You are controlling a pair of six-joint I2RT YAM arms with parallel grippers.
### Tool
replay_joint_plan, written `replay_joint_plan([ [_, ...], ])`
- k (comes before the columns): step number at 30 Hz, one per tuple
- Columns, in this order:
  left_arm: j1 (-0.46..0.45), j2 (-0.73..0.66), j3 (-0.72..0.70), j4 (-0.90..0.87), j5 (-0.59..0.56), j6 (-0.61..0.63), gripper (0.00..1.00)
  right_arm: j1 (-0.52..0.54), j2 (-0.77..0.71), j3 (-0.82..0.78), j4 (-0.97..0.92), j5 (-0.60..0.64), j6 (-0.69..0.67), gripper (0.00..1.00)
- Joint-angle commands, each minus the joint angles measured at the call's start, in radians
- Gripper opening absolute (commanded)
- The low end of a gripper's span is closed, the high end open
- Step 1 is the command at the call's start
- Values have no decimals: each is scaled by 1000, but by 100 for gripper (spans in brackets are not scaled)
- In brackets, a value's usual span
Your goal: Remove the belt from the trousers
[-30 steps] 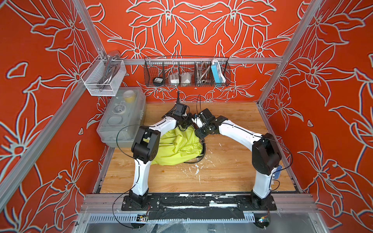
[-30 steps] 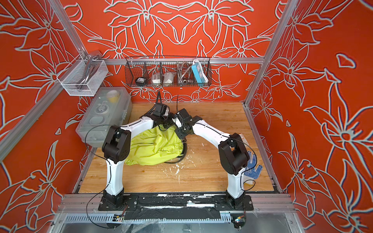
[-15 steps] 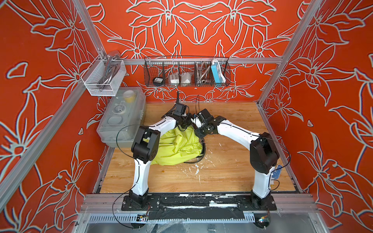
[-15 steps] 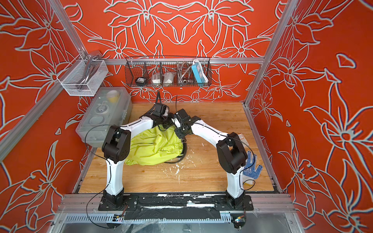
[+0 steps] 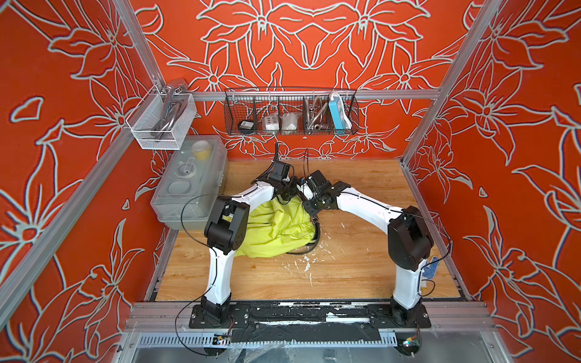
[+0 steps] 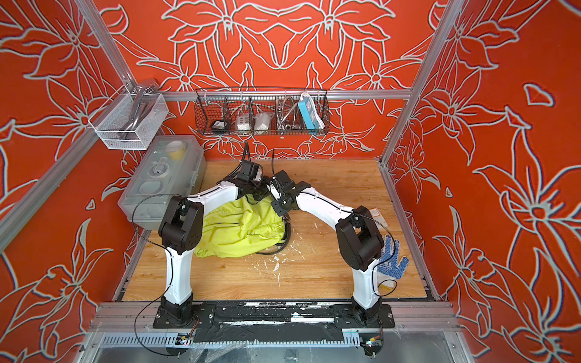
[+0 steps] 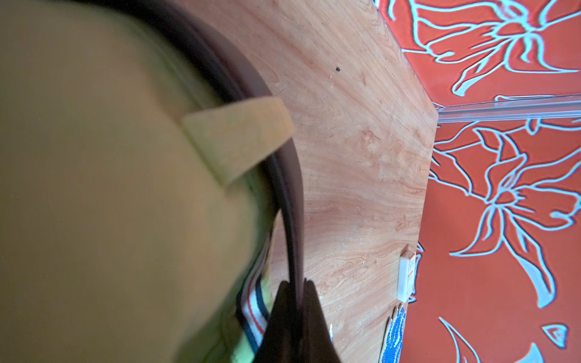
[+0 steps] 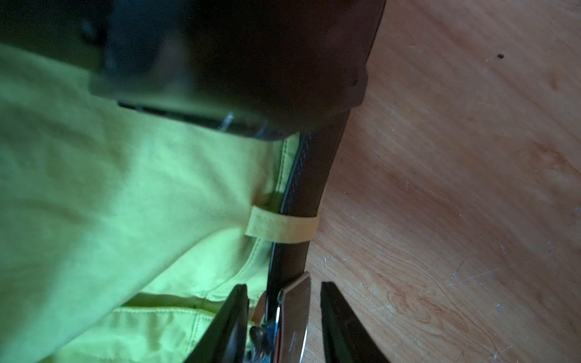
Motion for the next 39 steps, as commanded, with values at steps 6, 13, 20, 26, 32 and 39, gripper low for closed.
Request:
replay_joint_plan([
  [6,9,-29,-5,12,27,-9,0,1,40,-5,-87,68,-2,42],
  [13,9,-27,-7,18,31,-19,0,3,50,-22,-95,66,2,34],
  [20,9,-35,-16,21,26,-22,0,3,56,-46,-115,84,3,31],
  [26,16,-38,-7,22,23,-30,0,3,49,-75,-119,99,5,13],
  [32,51,-35,81,-25,29,-47,0,1,44,-106,-121,115,8,0],
  [39,58,-36,121,-32,53,-59,0,0,39,-103,-117,93,8,9],
])
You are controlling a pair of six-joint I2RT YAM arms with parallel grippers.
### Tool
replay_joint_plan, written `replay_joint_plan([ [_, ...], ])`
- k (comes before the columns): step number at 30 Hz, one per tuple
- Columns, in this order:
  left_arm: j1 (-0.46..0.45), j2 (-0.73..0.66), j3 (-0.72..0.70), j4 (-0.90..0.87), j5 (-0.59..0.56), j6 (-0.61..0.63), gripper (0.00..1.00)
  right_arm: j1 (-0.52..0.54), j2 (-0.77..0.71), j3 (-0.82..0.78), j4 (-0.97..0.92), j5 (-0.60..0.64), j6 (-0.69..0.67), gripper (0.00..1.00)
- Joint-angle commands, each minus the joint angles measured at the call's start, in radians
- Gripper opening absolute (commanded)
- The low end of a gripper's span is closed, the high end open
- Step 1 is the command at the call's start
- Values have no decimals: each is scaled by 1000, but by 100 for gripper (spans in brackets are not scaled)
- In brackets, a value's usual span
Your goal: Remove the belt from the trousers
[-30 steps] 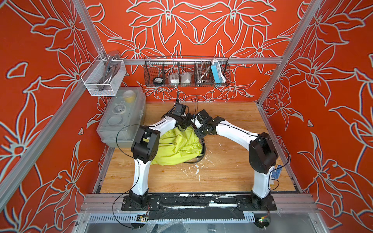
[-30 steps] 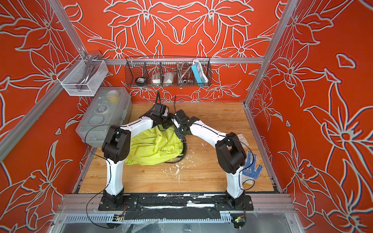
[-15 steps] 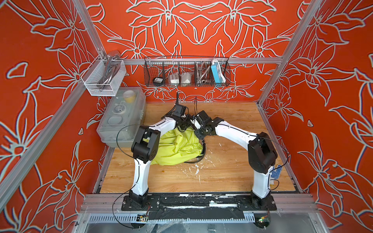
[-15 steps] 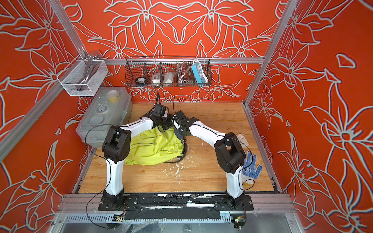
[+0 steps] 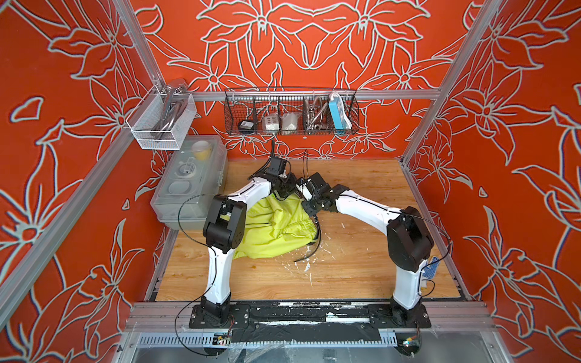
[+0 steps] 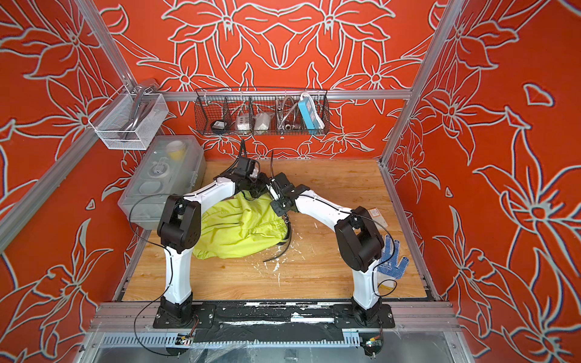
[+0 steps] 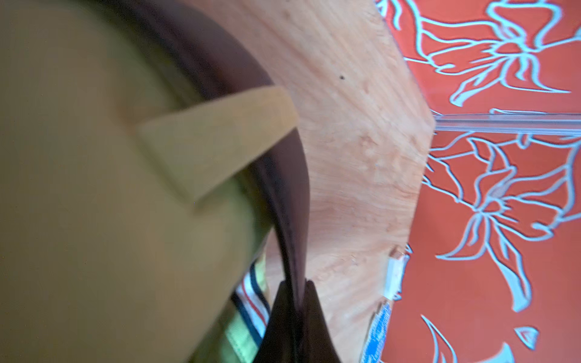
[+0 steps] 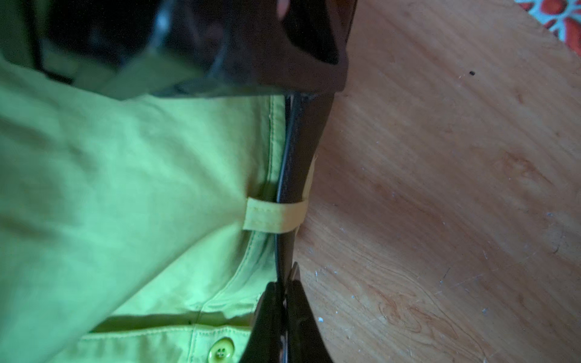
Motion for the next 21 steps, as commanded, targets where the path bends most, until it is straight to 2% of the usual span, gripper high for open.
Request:
replay_joint_plan([
  [1,20,-42,22,75,15,-31,0,-11,43,-52,-192,31,4,11],
  [2,17,-45,6,85,17,-36,0,-11,41,-50,-190,23,3,14],
  [5,5,-55,-60,124,18,-59,0,-13,45,-45,-189,16,3,33],
  [7,1,-57,-80,133,18,-65,0,-14,50,-44,-189,14,1,39],
  [12,2,-59,-68,117,10,-44,0,-17,50,-42,-188,0,3,44],
  [16,-2,-61,-81,117,12,-45,0,-23,43,-15,-191,-15,4,44],
  [21,-10,-63,-105,123,11,-44,0,-30,24,52,-197,-94,-1,46],
])
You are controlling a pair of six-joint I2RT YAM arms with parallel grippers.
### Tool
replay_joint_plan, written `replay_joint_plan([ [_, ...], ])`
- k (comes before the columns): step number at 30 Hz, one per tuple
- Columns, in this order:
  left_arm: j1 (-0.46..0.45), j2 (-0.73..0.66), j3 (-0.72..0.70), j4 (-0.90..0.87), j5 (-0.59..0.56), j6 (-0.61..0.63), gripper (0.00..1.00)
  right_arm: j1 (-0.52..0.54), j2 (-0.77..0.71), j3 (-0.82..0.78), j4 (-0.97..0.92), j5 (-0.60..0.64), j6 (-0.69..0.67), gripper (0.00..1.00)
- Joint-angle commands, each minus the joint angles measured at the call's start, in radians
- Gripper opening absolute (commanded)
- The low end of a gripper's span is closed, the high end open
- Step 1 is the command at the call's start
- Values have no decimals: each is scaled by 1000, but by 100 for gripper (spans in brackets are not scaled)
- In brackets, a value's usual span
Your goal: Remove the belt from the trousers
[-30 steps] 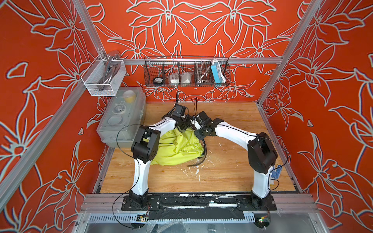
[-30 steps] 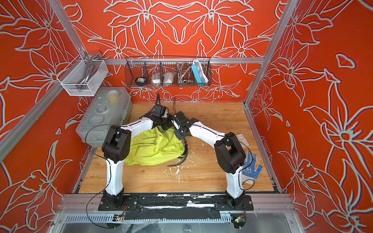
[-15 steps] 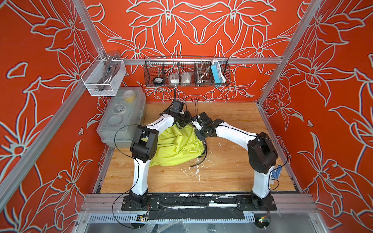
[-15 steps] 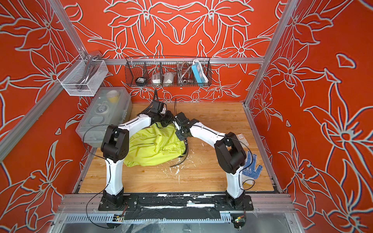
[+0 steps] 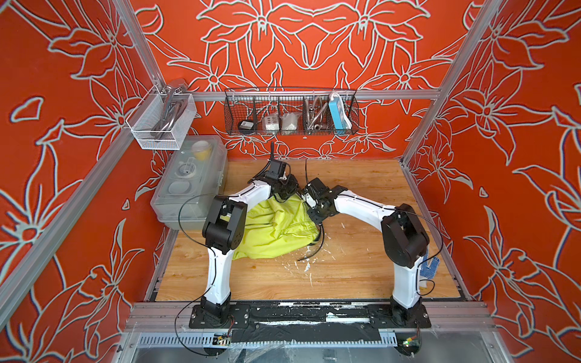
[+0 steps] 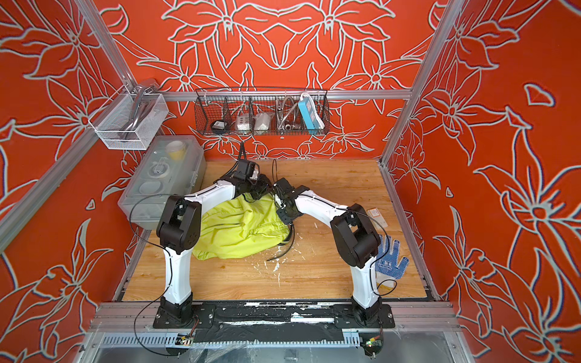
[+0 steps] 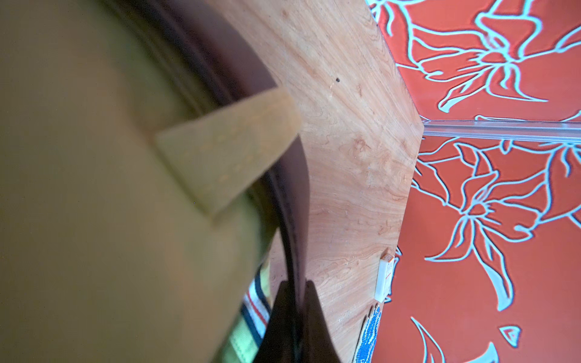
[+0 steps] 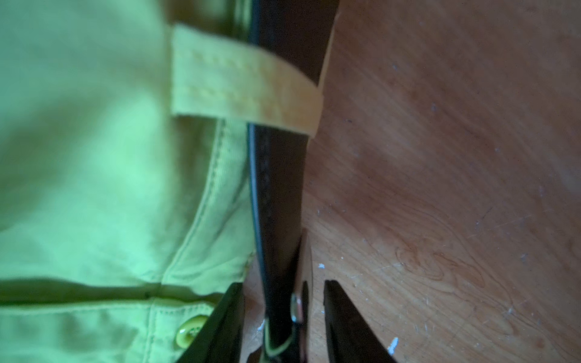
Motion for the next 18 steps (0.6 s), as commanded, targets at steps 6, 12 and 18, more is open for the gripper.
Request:
replay_joint_plan([
  [6,-6,-50,-24,5,0,8,0,-6,-52,54,-33,-95,-7,46],
  [12,-6,-49,-25,3,-4,11,0,-5,-81,58,-31,-67,-4,46],
  [18,-6,-49,-23,0,-6,11,0,-5,-88,83,-48,-34,-1,41],
])
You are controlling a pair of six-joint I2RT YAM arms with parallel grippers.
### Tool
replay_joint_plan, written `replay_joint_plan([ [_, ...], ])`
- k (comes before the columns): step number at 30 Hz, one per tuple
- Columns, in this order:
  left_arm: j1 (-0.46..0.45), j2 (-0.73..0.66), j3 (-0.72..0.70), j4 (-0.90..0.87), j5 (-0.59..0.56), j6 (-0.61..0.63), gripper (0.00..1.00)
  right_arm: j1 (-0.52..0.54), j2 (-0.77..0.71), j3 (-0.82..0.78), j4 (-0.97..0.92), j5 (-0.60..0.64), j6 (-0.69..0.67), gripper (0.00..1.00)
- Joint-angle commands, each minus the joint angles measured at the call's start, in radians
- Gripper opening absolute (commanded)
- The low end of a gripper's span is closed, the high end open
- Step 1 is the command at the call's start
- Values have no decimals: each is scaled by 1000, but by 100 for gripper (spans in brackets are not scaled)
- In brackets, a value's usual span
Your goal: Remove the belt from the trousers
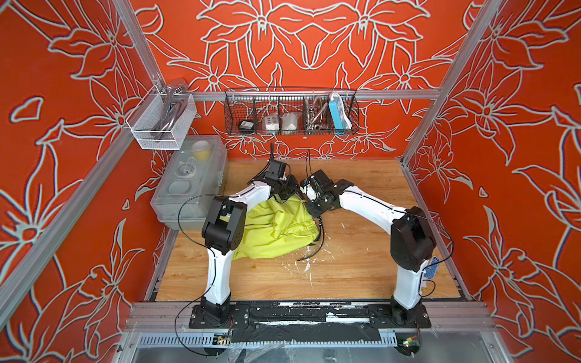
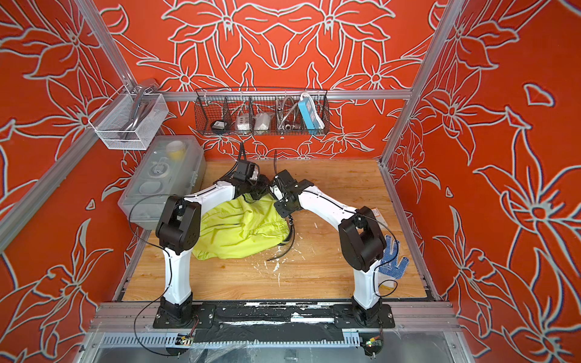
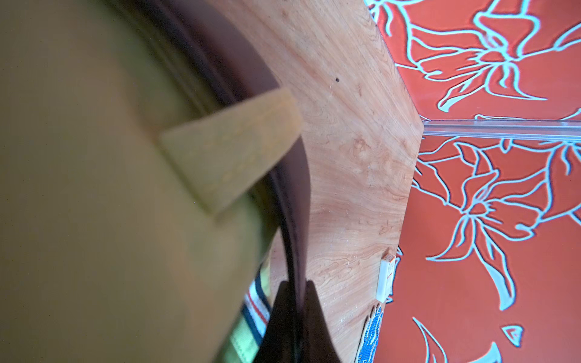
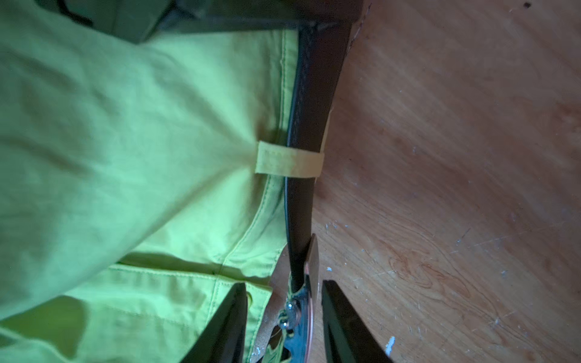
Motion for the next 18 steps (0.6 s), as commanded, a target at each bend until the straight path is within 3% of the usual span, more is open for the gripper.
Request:
replay_joint_plan([
  [1,-3,-41,-8,-11,-1,8,0,-1,-26,24,-34,39,0,41],
  [18,-3,-47,-13,-13,-3,7,0,-44,18,6,-8,15,30,35],
])
